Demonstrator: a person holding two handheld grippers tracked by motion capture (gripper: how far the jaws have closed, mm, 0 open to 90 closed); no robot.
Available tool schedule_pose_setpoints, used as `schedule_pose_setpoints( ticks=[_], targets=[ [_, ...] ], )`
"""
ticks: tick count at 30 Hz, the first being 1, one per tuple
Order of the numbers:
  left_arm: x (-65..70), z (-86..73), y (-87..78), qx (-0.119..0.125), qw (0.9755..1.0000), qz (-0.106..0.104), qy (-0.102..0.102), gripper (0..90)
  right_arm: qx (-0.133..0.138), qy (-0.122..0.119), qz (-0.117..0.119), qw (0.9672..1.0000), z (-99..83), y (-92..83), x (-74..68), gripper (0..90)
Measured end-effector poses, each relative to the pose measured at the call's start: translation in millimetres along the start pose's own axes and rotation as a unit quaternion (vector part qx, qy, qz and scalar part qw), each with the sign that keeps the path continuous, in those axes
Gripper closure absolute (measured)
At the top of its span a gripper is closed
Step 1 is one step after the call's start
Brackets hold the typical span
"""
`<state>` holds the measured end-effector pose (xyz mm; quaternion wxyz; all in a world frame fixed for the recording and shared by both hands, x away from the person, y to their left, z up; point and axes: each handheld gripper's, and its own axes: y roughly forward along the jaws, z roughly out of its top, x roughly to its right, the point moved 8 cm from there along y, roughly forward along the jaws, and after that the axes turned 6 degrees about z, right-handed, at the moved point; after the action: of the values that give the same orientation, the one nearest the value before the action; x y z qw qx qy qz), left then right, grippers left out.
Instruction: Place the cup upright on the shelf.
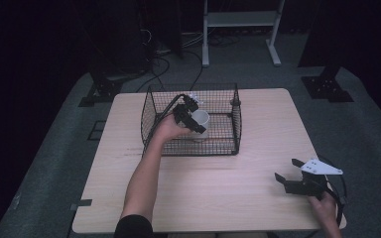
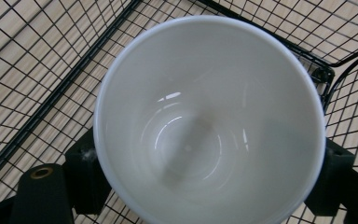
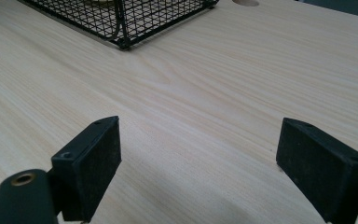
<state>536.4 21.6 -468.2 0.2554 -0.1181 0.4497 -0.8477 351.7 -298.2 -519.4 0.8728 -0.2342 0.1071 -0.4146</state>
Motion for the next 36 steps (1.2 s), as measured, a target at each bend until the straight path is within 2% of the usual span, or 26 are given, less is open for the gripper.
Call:
schedule_pose_setpoints(
  ticks=[6,7,10,20,26,28,36],
  targets=[
    [1.9,1.0,-6.0,0.013,0.9999,0.007,-0.004,13.9,0.0,-0.002,-0.002,1.0,0.0,0.0,-0.1,13.1],
    [1.8,2.3,-9.1,0.016,0.9998,0.014,-0.004,10.9,0.0,-0.002,-0.002,1.0,0.1,0.2,-0.2,13.1],
    [1.6,4.7,-15.4,0.027,0.9995,0.015,-0.006,10.7,0.0,-0.002,-0.003,1.0,0.0,0.2,-0.2,13.1],
    [-1.2,7.3,-29.1,0.035,0.9991,0.023,-0.005,9.9,-0.002,-0.003,-0.001,1.0,-0.2,0.4,-0.7,13.1],
    [1.2,7.0,-37.6,0.039,0.9989,0.024,0.0,9.5,-0.003,-0.002,-0.001,1.0,-0.3,0.4,-0.7,13.1],
    [1.6,7.0,-44.4,0.05,0.9985,0.024,-0.001,9.5,-0.003,-0.001,-0.001,1.0,-0.3,0.4,-0.6,13.1],
    [5.0,6.0,-55.0,0.06,0.9978,0.028,0.002,9.6,-0.003,-0.001,-0.001,1.0,-0.3,0.5,-0.7,13.1]
  ],
)
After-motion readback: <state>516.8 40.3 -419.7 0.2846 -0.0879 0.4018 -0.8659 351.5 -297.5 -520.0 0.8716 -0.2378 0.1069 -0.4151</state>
